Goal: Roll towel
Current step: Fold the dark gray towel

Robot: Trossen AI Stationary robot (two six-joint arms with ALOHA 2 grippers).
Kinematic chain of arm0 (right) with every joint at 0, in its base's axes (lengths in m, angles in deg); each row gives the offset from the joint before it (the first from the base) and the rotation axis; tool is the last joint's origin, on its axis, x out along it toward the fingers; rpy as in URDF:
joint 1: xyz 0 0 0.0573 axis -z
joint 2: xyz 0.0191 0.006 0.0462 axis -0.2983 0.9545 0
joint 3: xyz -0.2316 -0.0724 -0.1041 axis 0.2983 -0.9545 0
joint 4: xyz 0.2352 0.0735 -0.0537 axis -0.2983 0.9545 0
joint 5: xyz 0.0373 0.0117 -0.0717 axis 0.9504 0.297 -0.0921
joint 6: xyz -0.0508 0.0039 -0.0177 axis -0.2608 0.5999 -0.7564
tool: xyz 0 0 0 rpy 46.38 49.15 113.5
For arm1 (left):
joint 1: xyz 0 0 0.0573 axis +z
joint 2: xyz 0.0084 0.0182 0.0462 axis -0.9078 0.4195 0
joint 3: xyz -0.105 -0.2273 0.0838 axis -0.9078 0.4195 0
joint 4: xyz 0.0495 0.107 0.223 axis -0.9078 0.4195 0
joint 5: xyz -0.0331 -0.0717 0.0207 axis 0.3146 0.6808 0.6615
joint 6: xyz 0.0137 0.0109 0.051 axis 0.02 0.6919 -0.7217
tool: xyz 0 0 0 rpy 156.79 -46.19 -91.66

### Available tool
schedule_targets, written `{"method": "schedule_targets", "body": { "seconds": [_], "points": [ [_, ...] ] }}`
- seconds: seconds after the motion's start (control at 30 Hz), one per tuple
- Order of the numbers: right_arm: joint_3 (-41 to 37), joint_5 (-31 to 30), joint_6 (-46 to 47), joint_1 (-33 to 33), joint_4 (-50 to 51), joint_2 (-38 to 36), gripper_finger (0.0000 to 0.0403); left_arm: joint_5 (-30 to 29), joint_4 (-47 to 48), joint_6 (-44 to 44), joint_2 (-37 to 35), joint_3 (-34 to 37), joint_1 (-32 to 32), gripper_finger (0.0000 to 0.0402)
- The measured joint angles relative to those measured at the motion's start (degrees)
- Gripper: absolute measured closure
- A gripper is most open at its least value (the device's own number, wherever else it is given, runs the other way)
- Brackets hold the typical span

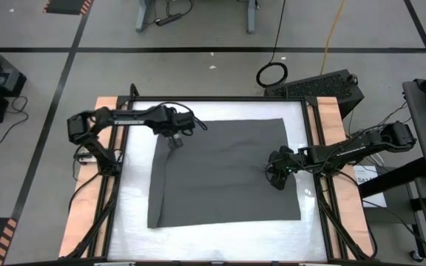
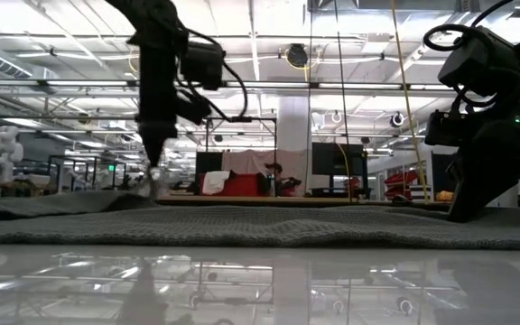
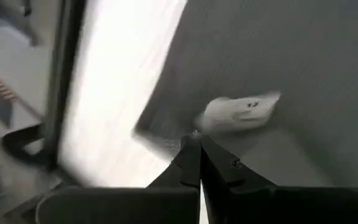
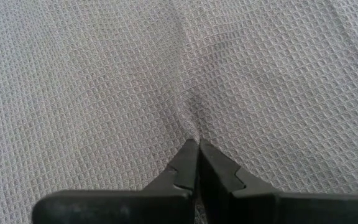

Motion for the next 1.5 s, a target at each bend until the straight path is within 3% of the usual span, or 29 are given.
{"method": "schedule_targets", "body": {
  "seconds": [0.23,0.47,0.63,0.8,0.87,0.93,1.1,1.2,1.37,1.5],
  "points": [
    [0.00,0.01,0.54,0.00,0.07,0.00,0.0396,-5.87,15.53,-2.19,-1.24,1.18,1.89,0.0401],
    [0.00,0.06,1.52,0.00,0.29,0.00,0.0397,-12.53,14.48,-4.40,-1.22,8.53,6.17,0.0393],
    [0.01,0.08,1.52,0.00,0.46,0.00,0.0396,-16.06,10.28,-5.15,-1.19,11.54,6.64,0.0324],
    [0.02,0.08,1.80,0.00,0.63,0.00,0.0397,-25.73,13.74,-4.36,-1.19,10.99,6.69,0.0239],
    [0.02,0.10,2.12,0.00,0.66,0.00,0.0397,-26.38,15.61,-2.46,-1.21,9.73,6.52,0.0216],
    [0.02,0.10,2.56,0.00,0.70,0.00,0.0397,-20.69,14.92,-1.95,-2.19,8.77,5.78,0.0204],
    [0.02,0.12,2.80,0.00,0.75,0.00,0.0396,10.44,8.18,-3.06,-5.90,8.03,1.16,0.0199],
    [0.02,0.15,2.81,0.00,0.76,0.00,0.0397,23.00,5.84,-3.09,-6.96,8.33,-4.91,0.0199],
    [0.02,0.15,2.76,0.00,0.75,0.00,0.0397,34.70,0.74,-2.07,-6.99,12.04,-17.33,0.0199],
    [0.02,0.19,2.04,0.00,0.74,0.00,0.0397,34.92,-4.05,4.76,-6.96,15.47,-25.21,0.0199]
  ]
}}
